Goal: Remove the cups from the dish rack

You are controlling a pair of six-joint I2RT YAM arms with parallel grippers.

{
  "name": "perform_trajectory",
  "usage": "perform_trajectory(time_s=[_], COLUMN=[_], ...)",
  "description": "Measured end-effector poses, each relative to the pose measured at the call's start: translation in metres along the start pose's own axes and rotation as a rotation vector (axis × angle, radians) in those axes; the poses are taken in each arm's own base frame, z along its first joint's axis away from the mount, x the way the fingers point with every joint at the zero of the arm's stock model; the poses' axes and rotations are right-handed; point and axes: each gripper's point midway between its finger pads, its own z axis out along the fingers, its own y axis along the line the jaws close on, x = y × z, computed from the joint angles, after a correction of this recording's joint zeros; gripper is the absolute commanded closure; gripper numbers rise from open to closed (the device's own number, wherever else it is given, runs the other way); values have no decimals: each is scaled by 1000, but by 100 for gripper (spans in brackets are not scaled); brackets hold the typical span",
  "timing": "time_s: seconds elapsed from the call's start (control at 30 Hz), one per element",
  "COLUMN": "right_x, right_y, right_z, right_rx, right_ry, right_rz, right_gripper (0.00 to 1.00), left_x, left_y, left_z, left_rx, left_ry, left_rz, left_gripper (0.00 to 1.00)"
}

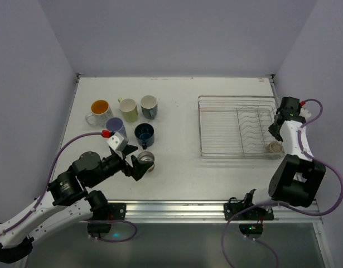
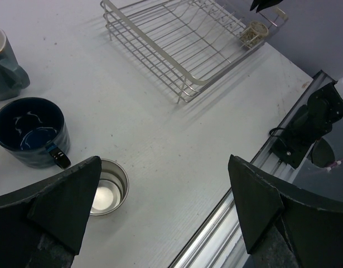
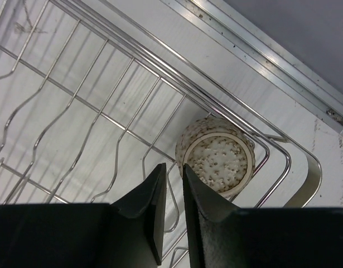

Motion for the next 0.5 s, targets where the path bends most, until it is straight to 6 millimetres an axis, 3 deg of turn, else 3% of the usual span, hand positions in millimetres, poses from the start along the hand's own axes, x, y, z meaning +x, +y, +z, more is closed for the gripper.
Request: perform_trajectory(time_s=[0.03, 0.1, 0.2, 0.5], right_x=[-3, -5, -3, 12], right_y=[1, 1, -5, -26], right_z=[-3, -4, -3, 1], right_rx=[-8, -10, 24, 125], right_ry=[-13, -22, -15, 40], right_rz=[5, 9, 0, -52], right_gripper=[75, 54, 32, 28], left_x=[0, 0, 0, -1], left_y=[0, 0, 0, 0], left_z=[0, 0, 0, -1], left_rx=[0, 0, 0, 1], left_ry=[0, 0, 0, -3], left_rz=[0, 0, 0, 0], left_gripper=[0, 0, 0, 0])
